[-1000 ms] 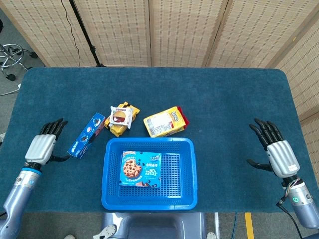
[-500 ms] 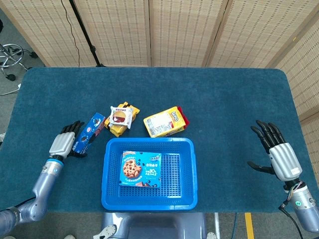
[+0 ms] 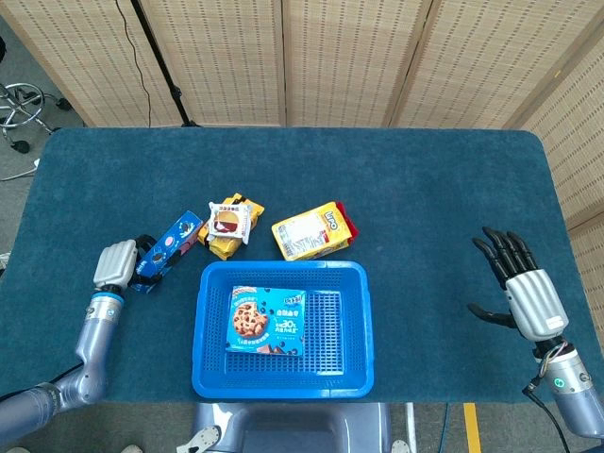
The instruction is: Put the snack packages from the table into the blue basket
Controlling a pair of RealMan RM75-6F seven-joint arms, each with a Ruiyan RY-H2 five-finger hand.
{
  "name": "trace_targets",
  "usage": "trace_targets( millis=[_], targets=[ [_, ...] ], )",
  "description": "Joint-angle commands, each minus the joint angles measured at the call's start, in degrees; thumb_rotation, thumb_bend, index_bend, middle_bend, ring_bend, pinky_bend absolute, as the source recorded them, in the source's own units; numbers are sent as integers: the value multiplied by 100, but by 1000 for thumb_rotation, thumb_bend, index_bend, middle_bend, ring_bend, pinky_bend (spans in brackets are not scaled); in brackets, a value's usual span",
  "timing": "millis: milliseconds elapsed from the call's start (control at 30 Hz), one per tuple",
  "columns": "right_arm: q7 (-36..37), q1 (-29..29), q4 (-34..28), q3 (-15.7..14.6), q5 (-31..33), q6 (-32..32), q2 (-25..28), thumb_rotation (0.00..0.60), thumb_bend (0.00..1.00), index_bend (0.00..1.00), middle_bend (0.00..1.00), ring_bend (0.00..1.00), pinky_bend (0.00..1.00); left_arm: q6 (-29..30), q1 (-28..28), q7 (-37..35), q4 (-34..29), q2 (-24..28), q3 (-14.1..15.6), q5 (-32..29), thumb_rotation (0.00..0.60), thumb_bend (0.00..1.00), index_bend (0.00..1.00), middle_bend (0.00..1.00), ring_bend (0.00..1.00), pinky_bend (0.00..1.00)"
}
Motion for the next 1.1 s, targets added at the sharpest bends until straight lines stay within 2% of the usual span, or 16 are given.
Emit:
trace_targets(
  millis=[33,200,233,267,400,500,567,633,767,933,1100],
  targets=[
    [-3,-5,-7,1,-9,-1,0,600,0,0,0,0,25,317,141,-425,-100,103,-117,315,600,229,516,504,540,695],
    [-11,-9,-36,3,-26,-13,6,600,0,0,0,0,26,804,412,-1221,-574,565,-291,865,600,231,528,511,540,695],
    [-17,-10,-45,6,-27,-15,6,600,0,0,0,0,26,942,481,-1448,-693,672,-319,1042,600,231,528,511,540,695],
    [-37,-6,-56,11,-24,-27,2,600,0,0,0,0,26,1268,595,-1972,-974,879,-361,1546,600,231,527,511,539,695],
    [-82,8,-84,19,-12,-82,-9,600,0,0,0,0,25,1882,748,-3206,-1185,1270,-50,3038,600,230,510,509,510,695],
    [-119,20,-112,22,-2,-132,-12,600,0,0,0,0,25,2246,689,-3529,-1314,1493,256,4044,600,229,503,508,504,695],
    [-152,26,-125,27,0,-152,-18,600,0,0,0,0,25,2308,610,-3469,-1559,1653,424,4495,600,228,496,507,501,695],
    [-175,27,-141,42,14,-162,-19,600,0,0,0,0,26,2193,442,-3072,-2112,1836,645,5068,600,227,494,507,500,695],
    [-172,21,-129,58,61,-197,-21,600,0,0,0,0,25,1681,217,-2319,-2823,1914,915,5411,600,226,493,506,500,695],
    [-146,-1,-113,80,121,-221,-7,600,0,0,0,0,26,1115,20,-1427,-3287,1673,1106,5439,600,226,494,506,500,695],
    [-139,-19,-100,93,164,-244,-1,600,0,0,0,0,25,676,-99,-713,-3260,1305,1209,5234,600,225,492,504,498,695]
  ],
)
